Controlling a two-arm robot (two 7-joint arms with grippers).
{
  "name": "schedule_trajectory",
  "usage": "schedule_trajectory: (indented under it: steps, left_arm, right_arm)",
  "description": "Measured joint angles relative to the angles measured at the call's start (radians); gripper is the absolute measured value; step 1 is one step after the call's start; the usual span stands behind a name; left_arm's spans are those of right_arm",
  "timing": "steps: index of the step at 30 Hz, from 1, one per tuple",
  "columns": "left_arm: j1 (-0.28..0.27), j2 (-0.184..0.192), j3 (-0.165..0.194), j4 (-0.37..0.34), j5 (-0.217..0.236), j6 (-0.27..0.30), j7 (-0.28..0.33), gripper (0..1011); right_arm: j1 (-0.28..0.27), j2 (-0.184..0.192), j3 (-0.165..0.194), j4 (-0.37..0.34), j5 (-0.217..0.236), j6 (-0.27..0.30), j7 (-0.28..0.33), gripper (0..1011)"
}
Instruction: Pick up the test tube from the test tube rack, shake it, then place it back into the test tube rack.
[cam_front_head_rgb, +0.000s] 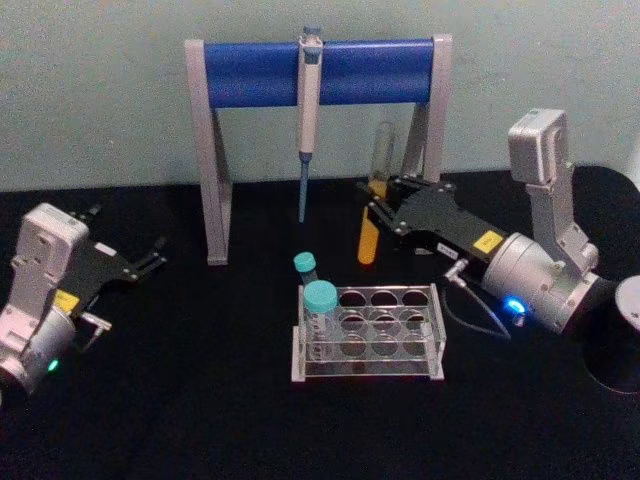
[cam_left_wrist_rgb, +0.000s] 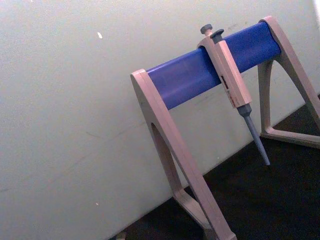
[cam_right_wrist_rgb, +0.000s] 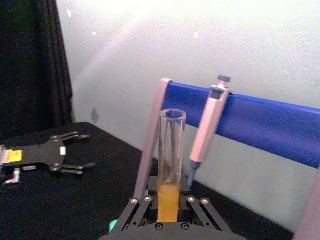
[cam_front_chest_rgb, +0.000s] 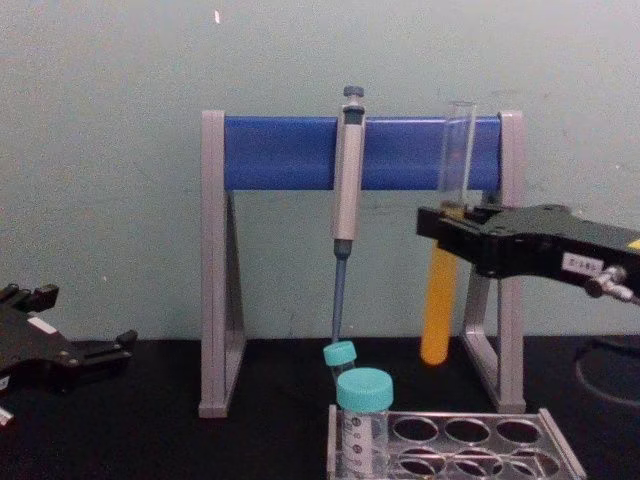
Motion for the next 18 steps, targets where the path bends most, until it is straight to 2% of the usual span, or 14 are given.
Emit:
schedule_trajectory:
  steps: [7,18]
  left_arm:
    - [0.000,0.000,0.000,0.000,0.000,0.000,0.000,1001]
    - [0.000,0.000,0.000,0.000,0.000,0.000,0.000,1001]
  right_arm:
    - [-0.011,0.009,0.019,-0.003,-0.002,0.001,-0.012,229]
    - [-0.015,0.010,0.025,-0.003,-0.006,0.004,-0.014,229]
